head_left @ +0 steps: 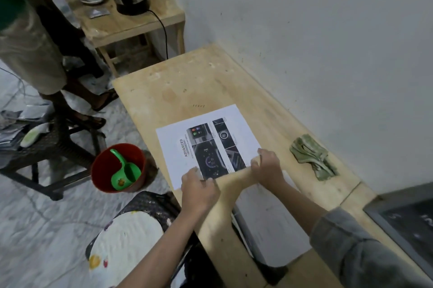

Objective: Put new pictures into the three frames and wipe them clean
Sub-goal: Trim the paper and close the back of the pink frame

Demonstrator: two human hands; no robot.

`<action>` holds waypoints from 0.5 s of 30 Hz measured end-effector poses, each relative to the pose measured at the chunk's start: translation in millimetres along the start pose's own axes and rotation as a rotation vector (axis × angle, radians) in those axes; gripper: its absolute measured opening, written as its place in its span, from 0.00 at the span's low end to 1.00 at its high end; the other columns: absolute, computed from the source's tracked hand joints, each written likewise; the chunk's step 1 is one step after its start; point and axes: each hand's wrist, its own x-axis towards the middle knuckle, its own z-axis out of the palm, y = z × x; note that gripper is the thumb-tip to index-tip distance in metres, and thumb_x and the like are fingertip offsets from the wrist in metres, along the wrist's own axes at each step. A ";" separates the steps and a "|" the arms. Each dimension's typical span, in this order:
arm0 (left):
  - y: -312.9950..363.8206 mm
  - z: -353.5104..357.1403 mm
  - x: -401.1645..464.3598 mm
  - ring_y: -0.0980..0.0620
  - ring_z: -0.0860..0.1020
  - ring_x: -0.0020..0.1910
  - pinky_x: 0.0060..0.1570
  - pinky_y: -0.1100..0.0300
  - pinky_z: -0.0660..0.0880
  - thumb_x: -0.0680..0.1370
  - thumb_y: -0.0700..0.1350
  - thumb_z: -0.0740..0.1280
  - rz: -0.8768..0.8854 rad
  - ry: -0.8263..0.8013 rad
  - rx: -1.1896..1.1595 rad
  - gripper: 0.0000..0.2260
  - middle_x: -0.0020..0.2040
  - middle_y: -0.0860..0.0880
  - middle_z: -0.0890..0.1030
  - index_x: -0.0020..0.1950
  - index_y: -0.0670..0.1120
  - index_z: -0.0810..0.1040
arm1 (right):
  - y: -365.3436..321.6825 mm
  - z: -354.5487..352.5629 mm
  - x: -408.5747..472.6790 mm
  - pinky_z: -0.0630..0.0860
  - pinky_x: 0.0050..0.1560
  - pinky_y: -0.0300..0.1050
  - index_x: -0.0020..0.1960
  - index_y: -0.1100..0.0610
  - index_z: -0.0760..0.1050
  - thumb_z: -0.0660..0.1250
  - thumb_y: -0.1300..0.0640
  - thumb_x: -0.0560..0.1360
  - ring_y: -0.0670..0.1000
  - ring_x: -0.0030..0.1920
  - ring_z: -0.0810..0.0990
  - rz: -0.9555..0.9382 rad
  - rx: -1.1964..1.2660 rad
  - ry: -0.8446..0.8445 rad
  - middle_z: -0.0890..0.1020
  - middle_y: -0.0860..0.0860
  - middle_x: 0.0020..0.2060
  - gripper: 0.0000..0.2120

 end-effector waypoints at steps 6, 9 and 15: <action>-12.9 40.8 -51.4 0.45 0.72 0.63 0.60 0.59 0.68 0.78 0.47 0.64 0.000 -0.175 -0.047 0.21 0.64 0.43 0.73 0.67 0.37 0.70 | 59.2 -28.3 -60.0 0.71 0.55 0.58 0.60 0.65 0.74 0.63 0.55 0.68 0.65 0.51 0.76 -0.019 -0.239 0.029 0.78 0.64 0.53 0.22; -20.7 55.4 -58.5 0.44 0.75 0.47 0.43 0.61 0.69 0.77 0.44 0.63 0.079 -0.213 0.032 0.09 0.47 0.43 0.77 0.51 0.38 0.74 | 76.9 -36.5 -84.6 0.71 0.56 0.57 0.64 0.62 0.71 0.67 0.53 0.70 0.64 0.54 0.74 0.036 -0.340 0.015 0.75 0.64 0.57 0.25; -13.7 66.5 -69.7 0.51 0.69 0.34 0.30 0.63 0.63 0.71 0.41 0.63 0.216 -0.286 0.190 0.06 0.38 0.48 0.71 0.38 0.46 0.66 | 96.9 -37.7 -108.5 0.70 0.61 0.54 0.72 0.57 0.58 0.63 0.29 0.66 0.58 0.58 0.72 0.067 -0.511 -0.057 0.69 0.58 0.63 0.46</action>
